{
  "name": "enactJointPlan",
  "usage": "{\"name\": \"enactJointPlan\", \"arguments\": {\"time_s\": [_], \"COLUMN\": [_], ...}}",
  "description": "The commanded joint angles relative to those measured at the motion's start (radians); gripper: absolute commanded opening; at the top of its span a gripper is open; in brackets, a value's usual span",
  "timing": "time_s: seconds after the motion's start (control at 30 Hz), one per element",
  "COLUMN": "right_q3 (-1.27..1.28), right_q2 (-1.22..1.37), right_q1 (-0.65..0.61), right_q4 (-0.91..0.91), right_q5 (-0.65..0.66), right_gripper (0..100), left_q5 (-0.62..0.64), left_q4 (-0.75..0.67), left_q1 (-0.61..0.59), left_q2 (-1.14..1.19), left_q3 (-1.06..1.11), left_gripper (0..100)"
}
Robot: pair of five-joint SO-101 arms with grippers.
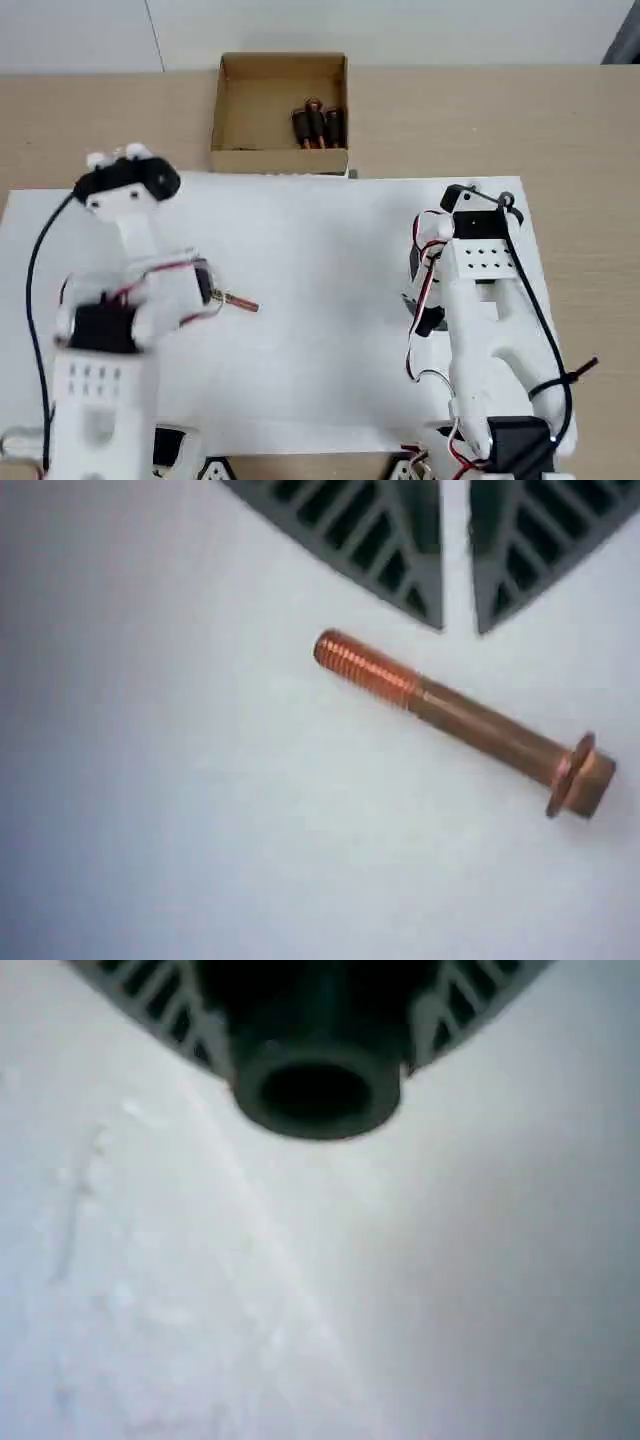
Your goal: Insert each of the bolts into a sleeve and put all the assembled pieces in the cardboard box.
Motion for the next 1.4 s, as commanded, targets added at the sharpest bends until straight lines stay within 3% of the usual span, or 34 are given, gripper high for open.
{"name": "enactJointPlan", "arguments": {"time_s": [0.0,0.27,0.53,0.8,1.13,1.37], "right_q3": [-0.005,-0.003,0.051,0.055,0.055,0.055], "right_q2": [-0.041,-0.033,-0.039,-0.039,-0.039,-0.039], "right_q1": [0.01,0.01,0.01,0.01,0.01,0.01], "right_q4": [-0.015,-0.01,-0.015,-0.015,-0.015,-0.015], "right_q5": [0.002,-0.034,-0.04,-0.041,-0.041,-0.041], "right_gripper": [0.3,0.3,0.3,0.3,0.3,0.3], "left_q5": [0.084,0.33,0.428,0.44,0.44,0.433], "left_q4": [0.054,0.068,-0.011,-0.069,-0.163,-0.186], "left_q1": [0.003,-0.002,-0.005,-0.003,-0.006,-0.094], "left_q2": [0.141,0.315,0.402,0.534,0.634,0.694], "left_q3": [-0.096,-0.122,-0.119,-0.12,-0.12,-0.122], "left_gripper": [1,1,1,12,12,12]}}
